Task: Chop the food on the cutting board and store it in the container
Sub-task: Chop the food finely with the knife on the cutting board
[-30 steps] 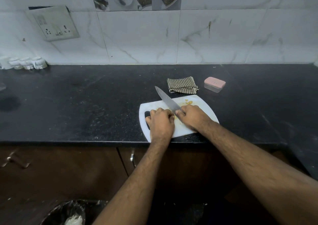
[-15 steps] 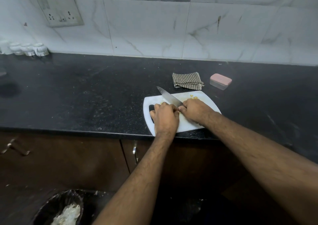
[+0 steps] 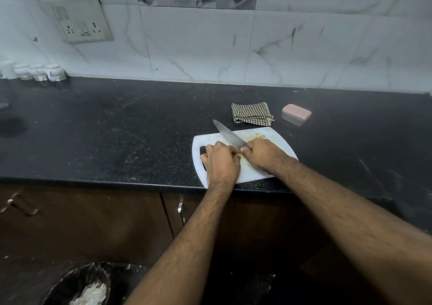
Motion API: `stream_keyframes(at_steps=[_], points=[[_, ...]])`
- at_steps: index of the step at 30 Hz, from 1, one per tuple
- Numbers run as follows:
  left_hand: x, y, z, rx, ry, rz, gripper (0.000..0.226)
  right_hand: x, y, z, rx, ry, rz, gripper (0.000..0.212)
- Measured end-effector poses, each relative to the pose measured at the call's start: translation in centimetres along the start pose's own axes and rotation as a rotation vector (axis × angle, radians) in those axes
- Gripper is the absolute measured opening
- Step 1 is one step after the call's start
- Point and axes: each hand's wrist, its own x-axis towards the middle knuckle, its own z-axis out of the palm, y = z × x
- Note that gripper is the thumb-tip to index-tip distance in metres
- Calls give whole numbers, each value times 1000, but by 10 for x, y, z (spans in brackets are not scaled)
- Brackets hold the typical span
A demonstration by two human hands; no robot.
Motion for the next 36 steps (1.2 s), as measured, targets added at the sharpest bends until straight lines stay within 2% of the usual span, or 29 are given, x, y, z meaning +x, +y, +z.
stream_keyframes(at_steps=[5, 13, 24, 36], points=[[2, -1, 4, -21, -5, -4, 16, 4, -1, 4, -57, 32, -13, 27], [2, -2, 4, -64, 6, -39, 11, 3, -11, 10, -186, 78, -34, 32], [3, -1, 4, -73, 11, -58, 11, -12, 5, 15, 71, 203, 0, 39], [2, 0, 2, -85, 17, -63, 14, -3, 8, 8, 102, 85, 2, 35]])
